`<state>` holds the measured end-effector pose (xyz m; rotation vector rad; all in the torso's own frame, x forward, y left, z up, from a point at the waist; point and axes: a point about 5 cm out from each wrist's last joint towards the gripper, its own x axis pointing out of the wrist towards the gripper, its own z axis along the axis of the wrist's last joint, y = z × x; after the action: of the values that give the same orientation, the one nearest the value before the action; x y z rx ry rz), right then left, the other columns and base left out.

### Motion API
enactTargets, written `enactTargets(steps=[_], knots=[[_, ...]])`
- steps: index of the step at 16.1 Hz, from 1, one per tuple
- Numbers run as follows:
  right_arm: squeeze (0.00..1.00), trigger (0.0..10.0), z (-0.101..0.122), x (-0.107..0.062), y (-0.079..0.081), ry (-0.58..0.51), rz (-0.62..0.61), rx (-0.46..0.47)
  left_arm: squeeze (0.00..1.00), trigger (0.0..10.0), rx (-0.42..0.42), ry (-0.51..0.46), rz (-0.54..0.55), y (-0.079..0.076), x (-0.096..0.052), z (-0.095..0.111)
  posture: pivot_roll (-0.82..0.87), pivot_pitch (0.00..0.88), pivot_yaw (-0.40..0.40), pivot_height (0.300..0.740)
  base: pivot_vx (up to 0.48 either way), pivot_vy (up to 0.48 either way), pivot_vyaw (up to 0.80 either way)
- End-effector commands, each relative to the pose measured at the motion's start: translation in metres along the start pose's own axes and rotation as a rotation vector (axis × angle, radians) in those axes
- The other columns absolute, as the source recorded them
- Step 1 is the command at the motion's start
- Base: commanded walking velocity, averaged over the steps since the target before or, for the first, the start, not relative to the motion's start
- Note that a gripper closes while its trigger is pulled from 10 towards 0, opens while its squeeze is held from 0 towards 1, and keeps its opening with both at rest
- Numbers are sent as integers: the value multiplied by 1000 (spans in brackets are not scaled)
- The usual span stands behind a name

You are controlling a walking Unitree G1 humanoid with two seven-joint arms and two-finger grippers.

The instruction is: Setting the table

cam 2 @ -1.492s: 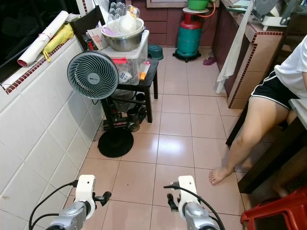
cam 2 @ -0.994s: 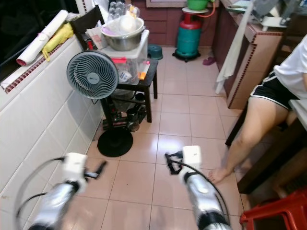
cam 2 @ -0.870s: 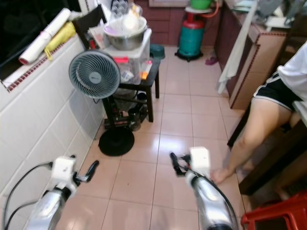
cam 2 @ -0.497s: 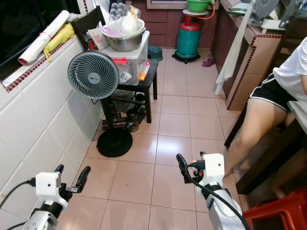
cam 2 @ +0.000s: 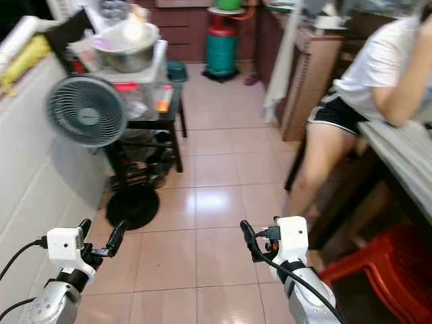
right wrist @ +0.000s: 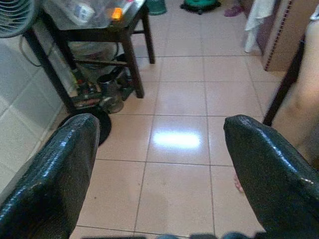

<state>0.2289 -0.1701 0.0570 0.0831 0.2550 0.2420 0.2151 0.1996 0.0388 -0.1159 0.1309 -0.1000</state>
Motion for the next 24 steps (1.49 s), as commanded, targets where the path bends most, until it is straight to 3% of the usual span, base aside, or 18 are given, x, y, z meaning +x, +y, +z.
enactTargets(steps=[1,9,15,24], knots=[[0,10000,3,-1,2,-3,3,-4,0,10000,4,8,0,3,-1,1,14,0,25,740,0,0,-800],[0,10000,1,-2,5,25,3,10,0,10000,-12,74,26,0,-1,-5,17,0,18,740,0,0,-800],[0,10000,3,-2,7,24,16,-7,0,10000,4,54,-29,-4,1,0,15,0,13,740,0,0,-400],[0,10000,0,-6,7,39,13,1,0,10000,23,81,-106,-13,-5,-5,12,0,16,740,315,0,-800]])
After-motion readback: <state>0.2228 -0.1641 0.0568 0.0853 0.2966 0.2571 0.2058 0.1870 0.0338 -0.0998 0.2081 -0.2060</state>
